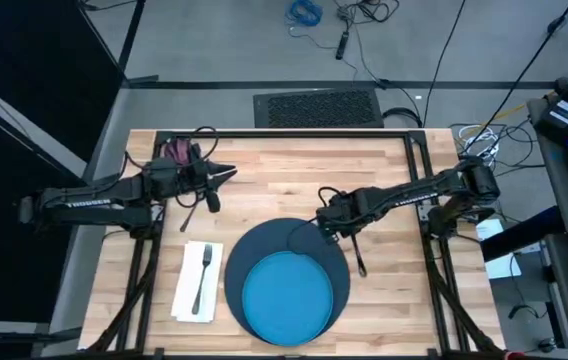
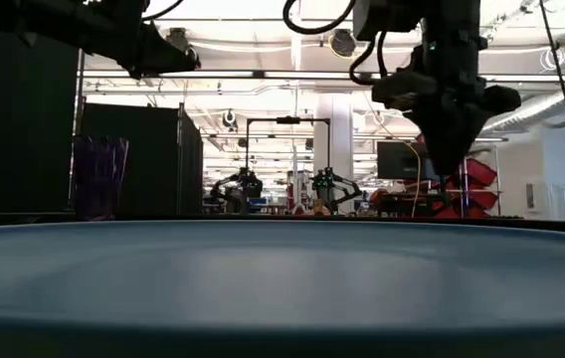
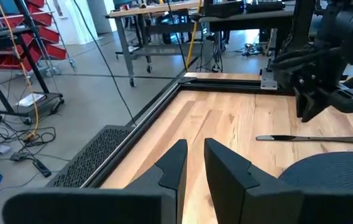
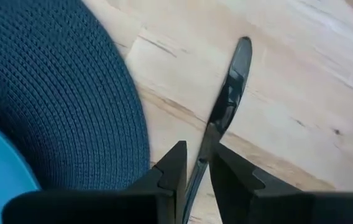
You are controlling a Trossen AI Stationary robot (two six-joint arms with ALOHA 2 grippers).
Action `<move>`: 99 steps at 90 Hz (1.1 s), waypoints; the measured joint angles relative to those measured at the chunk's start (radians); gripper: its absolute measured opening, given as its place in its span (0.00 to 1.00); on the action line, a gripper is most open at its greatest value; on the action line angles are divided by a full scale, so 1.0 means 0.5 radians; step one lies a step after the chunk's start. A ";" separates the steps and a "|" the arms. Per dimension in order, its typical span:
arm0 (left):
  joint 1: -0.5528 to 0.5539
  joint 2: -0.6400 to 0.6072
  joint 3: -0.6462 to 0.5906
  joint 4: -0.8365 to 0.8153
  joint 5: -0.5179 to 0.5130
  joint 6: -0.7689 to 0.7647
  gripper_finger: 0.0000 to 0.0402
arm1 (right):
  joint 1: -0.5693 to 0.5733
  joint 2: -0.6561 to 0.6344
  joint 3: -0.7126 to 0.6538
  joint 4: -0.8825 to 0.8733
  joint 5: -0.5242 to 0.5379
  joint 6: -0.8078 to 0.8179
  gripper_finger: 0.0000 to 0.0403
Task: Set table place
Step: Move the table knife to the right of the table mat
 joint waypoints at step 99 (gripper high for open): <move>0.000 0.011 0.000 -0.139 0.000 -0.073 0.11 | 0.357 0.021 -0.187 0.139 0.005 0.497 0.12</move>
